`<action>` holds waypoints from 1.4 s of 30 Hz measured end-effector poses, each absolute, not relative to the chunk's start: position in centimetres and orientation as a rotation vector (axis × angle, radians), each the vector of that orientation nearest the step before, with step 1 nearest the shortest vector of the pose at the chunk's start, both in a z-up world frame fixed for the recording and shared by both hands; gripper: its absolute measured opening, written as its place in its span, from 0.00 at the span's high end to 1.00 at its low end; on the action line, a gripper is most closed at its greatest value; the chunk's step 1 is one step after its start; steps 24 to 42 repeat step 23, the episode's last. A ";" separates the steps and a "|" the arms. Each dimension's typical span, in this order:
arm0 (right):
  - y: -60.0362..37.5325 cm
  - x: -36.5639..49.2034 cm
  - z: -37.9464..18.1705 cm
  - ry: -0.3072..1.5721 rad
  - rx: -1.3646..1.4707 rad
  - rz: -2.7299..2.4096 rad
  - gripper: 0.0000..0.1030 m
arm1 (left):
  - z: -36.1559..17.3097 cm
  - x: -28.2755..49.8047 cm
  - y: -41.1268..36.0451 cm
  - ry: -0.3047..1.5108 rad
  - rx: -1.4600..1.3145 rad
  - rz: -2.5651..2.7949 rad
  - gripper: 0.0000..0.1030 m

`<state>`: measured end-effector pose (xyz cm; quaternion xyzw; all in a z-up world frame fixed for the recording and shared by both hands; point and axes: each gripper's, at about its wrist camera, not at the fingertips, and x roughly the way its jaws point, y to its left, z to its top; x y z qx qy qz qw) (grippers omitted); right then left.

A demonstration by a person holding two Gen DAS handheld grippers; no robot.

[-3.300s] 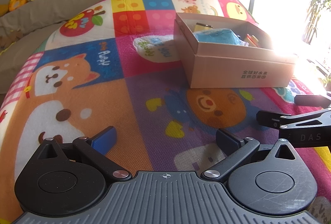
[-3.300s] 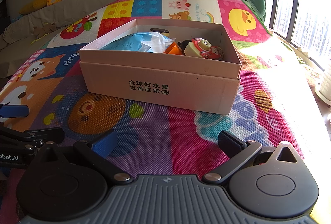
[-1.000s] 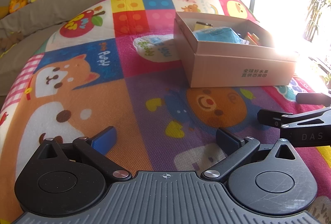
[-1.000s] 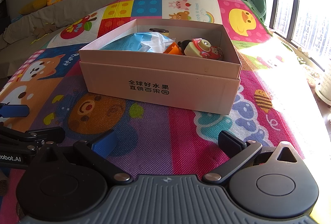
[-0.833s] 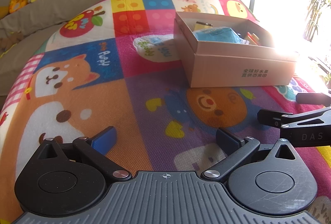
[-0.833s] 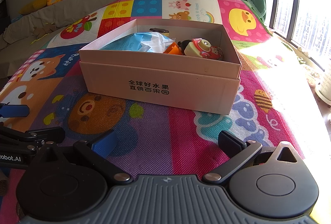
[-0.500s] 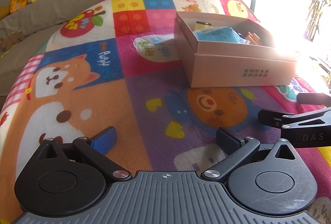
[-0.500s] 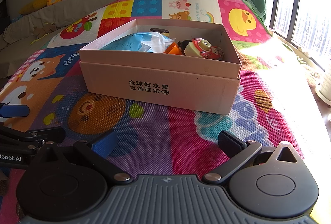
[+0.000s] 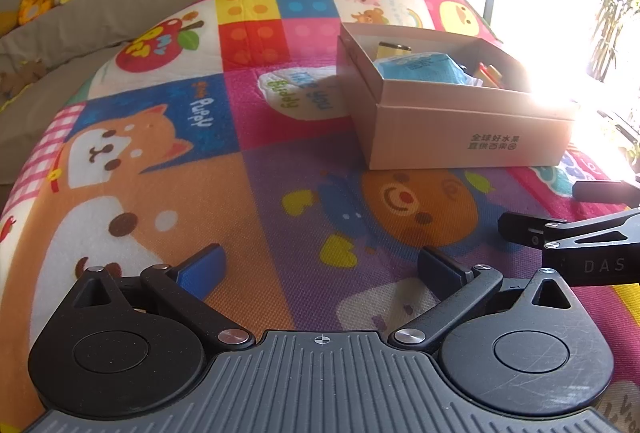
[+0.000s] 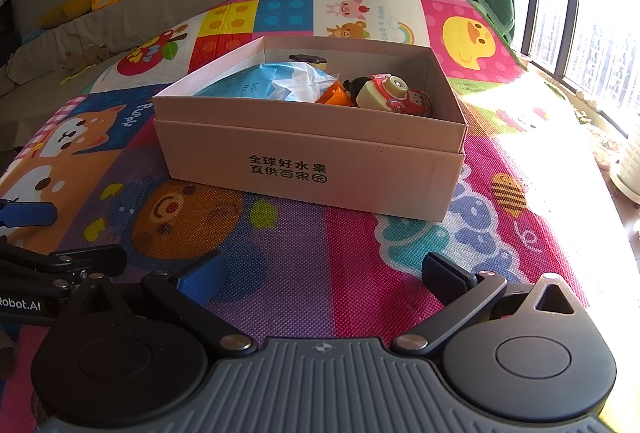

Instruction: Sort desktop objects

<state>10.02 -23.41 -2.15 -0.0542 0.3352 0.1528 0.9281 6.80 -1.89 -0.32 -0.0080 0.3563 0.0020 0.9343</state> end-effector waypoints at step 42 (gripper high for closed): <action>-23.4 10.2 -2.2 0.687 -0.111 0.313 0.00 | 0.0 7.7 -2.2 0.748 -0.019 -0.014 0.00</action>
